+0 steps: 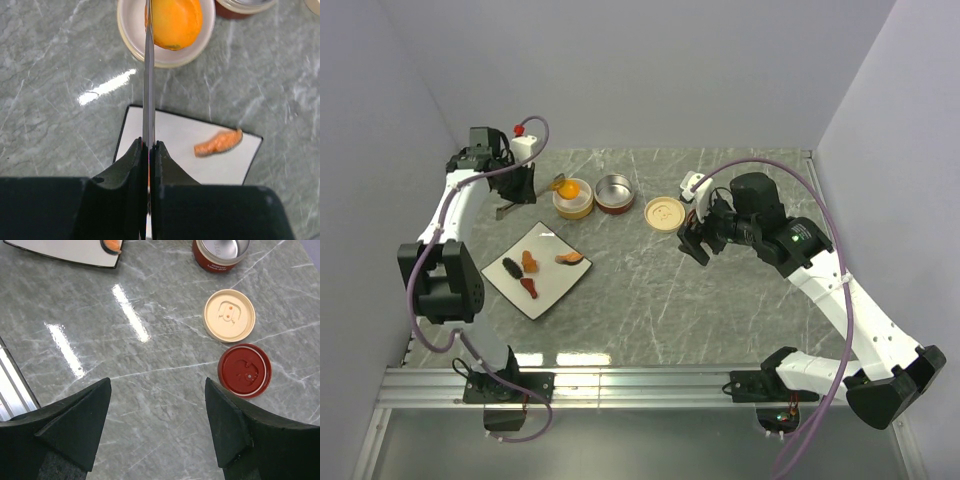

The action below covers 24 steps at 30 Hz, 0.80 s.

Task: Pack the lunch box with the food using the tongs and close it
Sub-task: Place the food into the lunch box

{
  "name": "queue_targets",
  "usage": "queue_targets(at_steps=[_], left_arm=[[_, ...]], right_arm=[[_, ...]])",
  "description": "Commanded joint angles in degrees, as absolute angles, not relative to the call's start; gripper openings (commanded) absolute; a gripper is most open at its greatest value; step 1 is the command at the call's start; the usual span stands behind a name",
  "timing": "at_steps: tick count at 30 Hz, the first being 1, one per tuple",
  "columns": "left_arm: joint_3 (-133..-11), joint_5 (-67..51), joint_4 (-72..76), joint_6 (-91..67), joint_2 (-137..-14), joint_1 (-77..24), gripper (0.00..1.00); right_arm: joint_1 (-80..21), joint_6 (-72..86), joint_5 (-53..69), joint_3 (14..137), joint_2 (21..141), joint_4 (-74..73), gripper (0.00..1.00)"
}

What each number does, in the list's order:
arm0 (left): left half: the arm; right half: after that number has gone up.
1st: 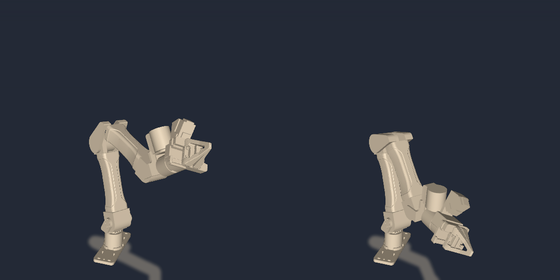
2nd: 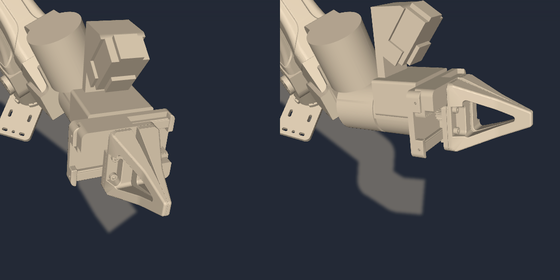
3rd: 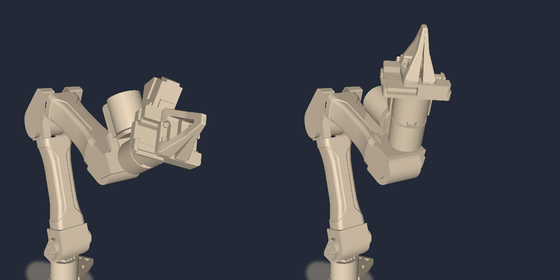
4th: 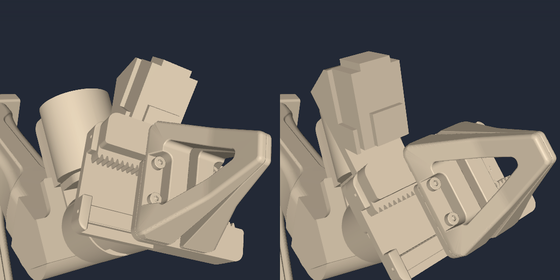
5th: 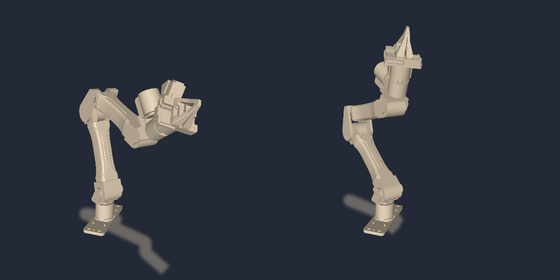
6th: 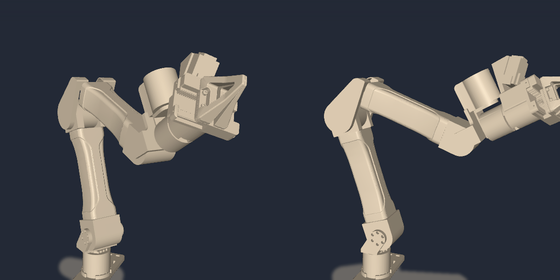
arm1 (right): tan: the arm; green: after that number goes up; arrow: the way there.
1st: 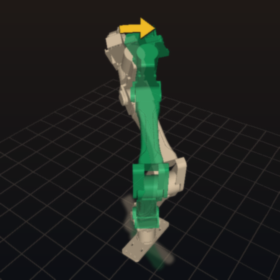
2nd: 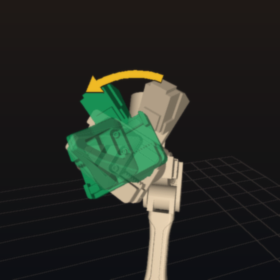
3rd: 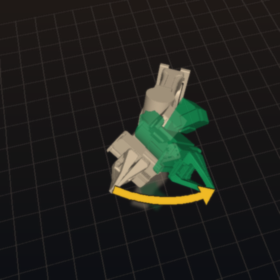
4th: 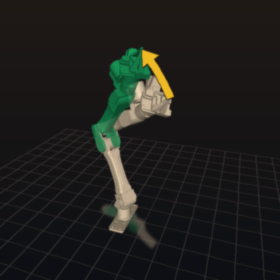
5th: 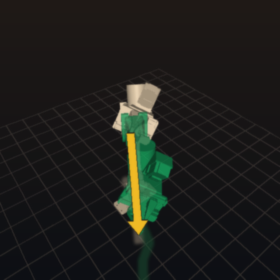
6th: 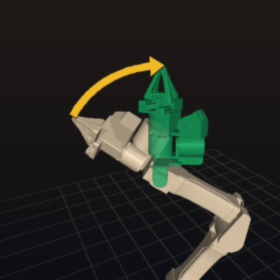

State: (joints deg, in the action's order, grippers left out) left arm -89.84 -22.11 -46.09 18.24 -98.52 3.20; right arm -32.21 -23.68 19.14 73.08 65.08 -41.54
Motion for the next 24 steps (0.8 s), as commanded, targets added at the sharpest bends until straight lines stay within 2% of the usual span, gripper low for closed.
queue_targets(at_steps=[1,24], left_arm=[[-93.7,-19.3,-41.2,13.7,-101.1,2.3,0.0],[-88.9,-13.8,-37.3,12.7,-103.7,-3.1,0.0]], right_arm=[[-31.7,-23.0,19.1,73.9,64.2,-39.4,0.82],[-30.9,-23.3,19.2,73.4,63.3,-39.6,0.82]])
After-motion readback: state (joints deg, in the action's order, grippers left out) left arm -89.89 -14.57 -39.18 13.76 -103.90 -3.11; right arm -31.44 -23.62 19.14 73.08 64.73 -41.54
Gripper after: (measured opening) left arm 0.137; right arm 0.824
